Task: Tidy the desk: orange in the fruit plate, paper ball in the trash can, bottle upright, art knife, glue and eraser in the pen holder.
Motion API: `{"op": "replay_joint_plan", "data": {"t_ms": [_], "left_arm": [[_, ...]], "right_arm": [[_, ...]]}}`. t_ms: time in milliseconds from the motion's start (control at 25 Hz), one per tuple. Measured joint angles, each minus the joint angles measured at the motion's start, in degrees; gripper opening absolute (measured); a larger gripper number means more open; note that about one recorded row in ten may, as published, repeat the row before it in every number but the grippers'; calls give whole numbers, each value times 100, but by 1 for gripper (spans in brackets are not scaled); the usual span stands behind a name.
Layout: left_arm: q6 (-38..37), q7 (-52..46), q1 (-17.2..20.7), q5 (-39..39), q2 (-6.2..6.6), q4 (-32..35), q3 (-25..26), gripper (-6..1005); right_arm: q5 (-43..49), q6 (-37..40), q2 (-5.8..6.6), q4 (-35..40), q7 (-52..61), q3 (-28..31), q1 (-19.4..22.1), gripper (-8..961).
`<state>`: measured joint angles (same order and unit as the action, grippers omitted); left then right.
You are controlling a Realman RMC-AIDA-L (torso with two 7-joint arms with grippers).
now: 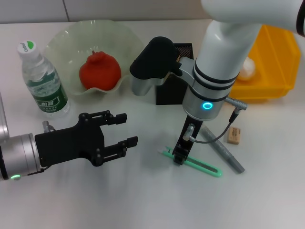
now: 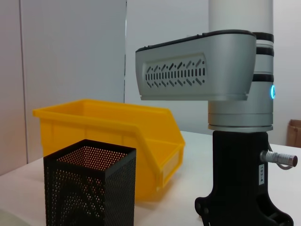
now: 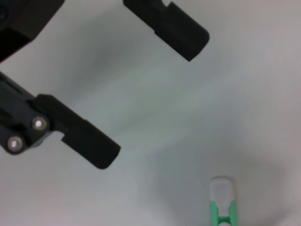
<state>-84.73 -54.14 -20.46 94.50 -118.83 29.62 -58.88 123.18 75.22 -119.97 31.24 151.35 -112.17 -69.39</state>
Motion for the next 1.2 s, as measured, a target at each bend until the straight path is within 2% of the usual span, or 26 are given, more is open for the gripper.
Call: {"op": "replay_joint_plan", "data": {"t_ms": [200, 960, 1080, 1200], "left_arm": [[0, 0, -2, -49, 0, 0, 0, 605], [0, 0, 25, -64, 0, 0, 3, 604], [0, 0, 25, -66, 1, 0, 7, 604], [0, 0, 30, -75, 1, 0, 9, 604]], "right_arm": [[1, 0, 0, 27, 0, -7, 5, 227], [107, 146, 36, 363, 9, 48, 279, 182], [457, 293, 51, 734, 153, 203, 446, 182], [1261, 601, 41, 1597, 289, 792, 866, 182]]}}
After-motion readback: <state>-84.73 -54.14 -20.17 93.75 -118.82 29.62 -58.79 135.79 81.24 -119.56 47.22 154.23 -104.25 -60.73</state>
